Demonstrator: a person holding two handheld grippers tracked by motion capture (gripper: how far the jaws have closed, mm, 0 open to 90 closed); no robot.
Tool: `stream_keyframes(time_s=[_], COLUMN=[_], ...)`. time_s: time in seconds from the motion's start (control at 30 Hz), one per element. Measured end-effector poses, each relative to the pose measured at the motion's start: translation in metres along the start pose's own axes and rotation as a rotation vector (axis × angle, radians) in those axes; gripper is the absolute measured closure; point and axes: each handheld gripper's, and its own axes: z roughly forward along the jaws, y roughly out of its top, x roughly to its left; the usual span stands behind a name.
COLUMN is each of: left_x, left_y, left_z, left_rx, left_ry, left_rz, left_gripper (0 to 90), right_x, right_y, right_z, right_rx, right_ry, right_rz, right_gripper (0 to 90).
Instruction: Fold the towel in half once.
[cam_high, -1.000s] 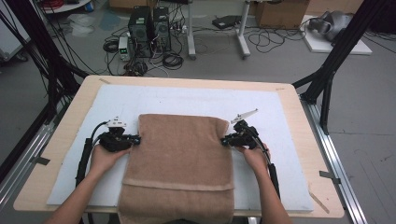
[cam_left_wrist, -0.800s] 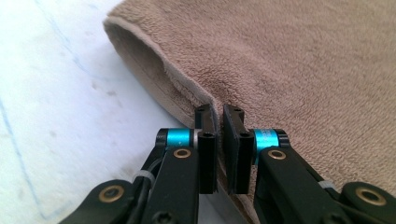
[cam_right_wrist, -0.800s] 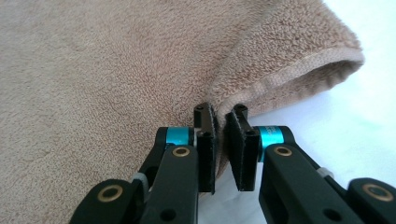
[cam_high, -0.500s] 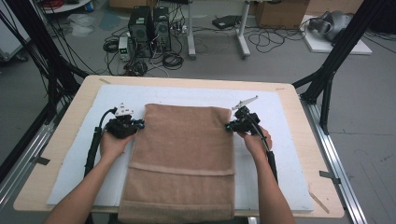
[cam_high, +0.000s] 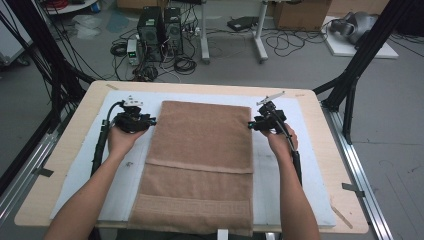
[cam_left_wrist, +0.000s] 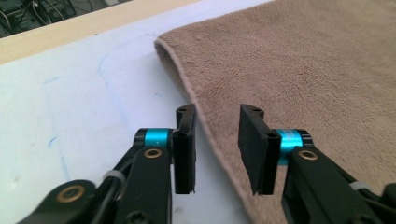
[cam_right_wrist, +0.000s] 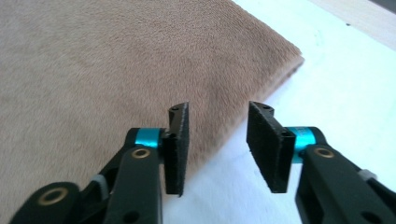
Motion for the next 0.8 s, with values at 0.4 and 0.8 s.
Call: stream_keyframes(time_s=[0.4,0.8], left_x=[-0.02,-0.045], left_y=[-0.031,-0.051], left_z=[-0.019,-0.032], left_rx=[0.019,0.027], left_ry=[-0.125,-0.186], left_rz=[0.06,0.137], left_gripper=[56.6,51.9], right_x=[0.044,0.064], right_y=[-0.019,-0.052], right_z=[-0.024,-0.029], right_rx=[-0.069,-0.067], right_ry=[0.098,0.127], right_rz=[-0.083,-0.078], right_gripper=[47.7,42.8])
